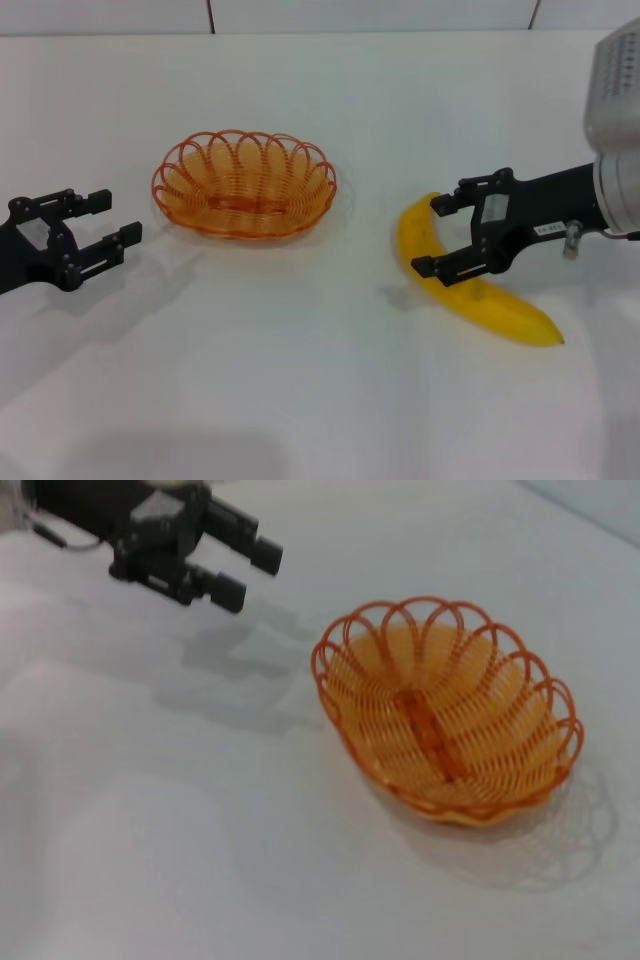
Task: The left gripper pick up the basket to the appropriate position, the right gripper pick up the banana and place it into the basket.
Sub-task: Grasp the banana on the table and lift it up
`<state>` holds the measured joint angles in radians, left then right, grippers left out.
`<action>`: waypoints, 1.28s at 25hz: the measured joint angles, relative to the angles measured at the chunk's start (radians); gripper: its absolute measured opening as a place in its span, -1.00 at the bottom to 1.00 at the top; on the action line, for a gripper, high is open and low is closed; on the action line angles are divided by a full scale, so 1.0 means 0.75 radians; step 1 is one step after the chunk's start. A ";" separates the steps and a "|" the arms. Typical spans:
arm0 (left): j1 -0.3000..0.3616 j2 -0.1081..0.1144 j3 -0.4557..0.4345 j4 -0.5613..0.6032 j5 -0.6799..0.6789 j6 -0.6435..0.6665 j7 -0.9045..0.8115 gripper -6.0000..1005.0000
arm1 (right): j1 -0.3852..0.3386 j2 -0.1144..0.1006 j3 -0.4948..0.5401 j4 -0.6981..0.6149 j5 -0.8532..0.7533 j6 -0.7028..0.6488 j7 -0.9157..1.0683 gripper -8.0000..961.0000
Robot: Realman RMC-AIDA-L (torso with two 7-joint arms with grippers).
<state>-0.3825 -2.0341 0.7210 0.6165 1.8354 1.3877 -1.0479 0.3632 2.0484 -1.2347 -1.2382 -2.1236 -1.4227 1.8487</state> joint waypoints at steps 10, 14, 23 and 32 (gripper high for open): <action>-0.014 0.000 0.012 -0.018 0.010 -0.046 0.001 0.13 | -0.011 -0.007 -0.151 -0.178 -0.226 -0.026 0.301 0.77; -0.014 0.000 0.011 -0.025 0.006 -0.046 0.001 0.13 | 0.034 -0.007 -0.165 -0.093 -0.282 -0.014 0.322 0.74; -0.014 0.000 0.012 -0.025 0.009 -0.048 0.002 0.13 | 0.099 -0.009 -0.167 0.035 -0.329 0.024 0.330 0.68; -0.016 0.000 0.012 -0.027 0.010 -0.063 0.002 0.12 | 0.138 -0.009 -0.170 0.110 -0.376 0.049 0.335 0.62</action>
<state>-0.3941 -2.0344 0.7301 0.5966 1.8431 1.3406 -1.0462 0.4666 2.0417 -1.3621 -1.1559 -2.4057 -1.3856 2.0999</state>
